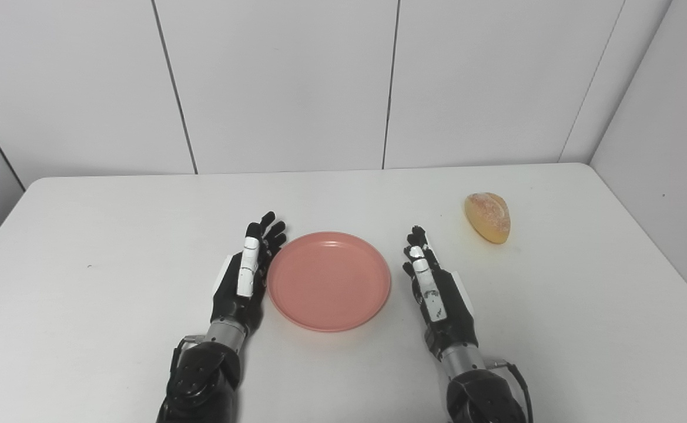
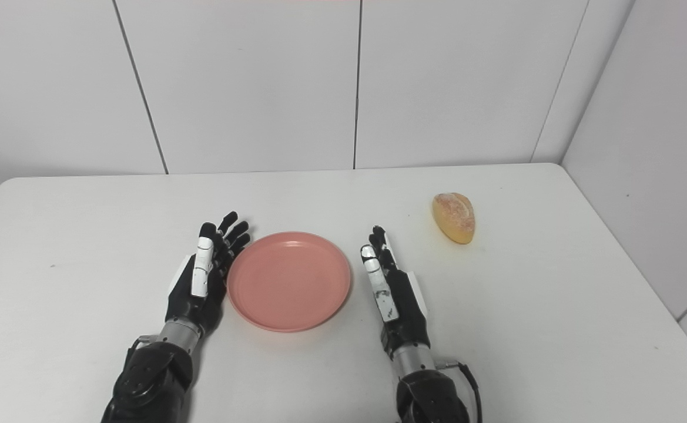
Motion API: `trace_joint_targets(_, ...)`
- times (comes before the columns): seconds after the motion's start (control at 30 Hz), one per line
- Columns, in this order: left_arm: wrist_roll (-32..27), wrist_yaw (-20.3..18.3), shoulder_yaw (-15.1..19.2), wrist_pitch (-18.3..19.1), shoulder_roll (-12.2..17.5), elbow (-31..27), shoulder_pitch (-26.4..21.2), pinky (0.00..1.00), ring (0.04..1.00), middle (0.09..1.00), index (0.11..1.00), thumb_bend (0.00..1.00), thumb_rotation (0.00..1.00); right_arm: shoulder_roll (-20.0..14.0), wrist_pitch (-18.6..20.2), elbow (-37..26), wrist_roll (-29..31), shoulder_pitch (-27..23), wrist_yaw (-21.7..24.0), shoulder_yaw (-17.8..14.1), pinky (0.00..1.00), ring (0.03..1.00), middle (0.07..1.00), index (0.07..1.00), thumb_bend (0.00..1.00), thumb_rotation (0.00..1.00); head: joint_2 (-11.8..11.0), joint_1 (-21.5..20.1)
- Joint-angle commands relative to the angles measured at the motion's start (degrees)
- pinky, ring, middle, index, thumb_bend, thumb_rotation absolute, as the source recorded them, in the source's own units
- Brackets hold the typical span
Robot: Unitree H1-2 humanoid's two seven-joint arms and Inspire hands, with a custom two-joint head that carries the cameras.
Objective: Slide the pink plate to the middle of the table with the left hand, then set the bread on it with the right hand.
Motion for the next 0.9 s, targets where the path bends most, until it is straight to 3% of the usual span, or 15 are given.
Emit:
trace_joint_targets(0.0,-0.3,-0.9,-0.2,0.2,-0.2,0.0,-0.9,0.98,0.965,0.952,0.953,0.80,1.00,0.1,-2.2,-1.1,0.3,-2.5,0.4,-0.1,1.00,1.000,1.000,1.000,0.73,0.92,-0.1,0.0)
trace_joint_targets(0.1,0.3,-1.0,-0.3,-0.6,0.2,0.8,-1.1,1.00,0.968,0.953,0.954,0.80,1.00,-1.1,-4.0,-1.1,-2.0,-3.1,-0.4,-0.1,1.00,1.000,1.000,1.000,0.72,0.92,-0.1,-0.3)
trace_joint_targets(0.27,1.9,-0.3,-0.6,-2.4,0.2,2.2,-1.5,1.00,0.974,0.963,0.968,0.80,1.00,-5.1,-7.5,-0.9,-16.7,-5.9,-7.6,0.2,1.00,1.000,1.000,1.000,0.71,0.94,-0.3,-1.1)
trace_joint_targets(0.37,2.4,-0.4,-0.7,-3.1,0.3,2.3,-1.7,1.00,0.981,0.971,0.977,0.79,1.00,-6.7,-5.3,-2.2,-23.2,-7.6,-10.7,-0.1,0.97,0.981,0.981,0.993,0.73,0.89,-0.2,-2.1)
trace_joint_targets(0.43,2.9,-0.4,-0.7,-4.2,0.4,2.5,-1.7,1.00,0.986,0.981,0.987,0.77,1.00,-7.8,-4.0,-3.1,-25.7,-8.5,-11.2,-0.3,0.91,0.929,0.957,0.979,0.71,0.76,-0.2,-2.6)
trace_joint_targets(0.53,2.7,-0.5,-0.5,-5.0,0.4,2.7,-1.7,1.00,0.989,0.984,0.989,0.77,1.00,-9.2,-2.5,-4.2,-27.5,-9.3,-10.7,-0.5,0.87,0.915,0.956,0.975,0.70,0.68,-0.2,-2.8)
trace_joint_targets(0.67,2.8,-0.8,-0.4,-4.4,0.7,2.8,-1.9,1.00,0.990,0.982,0.987,0.79,1.00,-11.9,-0.3,-3.7,-34.9,-11.0,-12.5,-0.5,0.80,0.876,0.914,0.942,0.74,0.61,-0.2,-3.2)
trace_joint_targets(0.87,2.4,-1.1,-0.2,-4.4,0.9,3.0,-2.0,1.00,0.994,0.985,0.990,0.79,1.00,-13.4,3.3,-1.5,-38.9,-14.5,-12.7,-1.2,0.74,0.859,0.899,0.919,0.77,0.54,-0.5,-3.8)
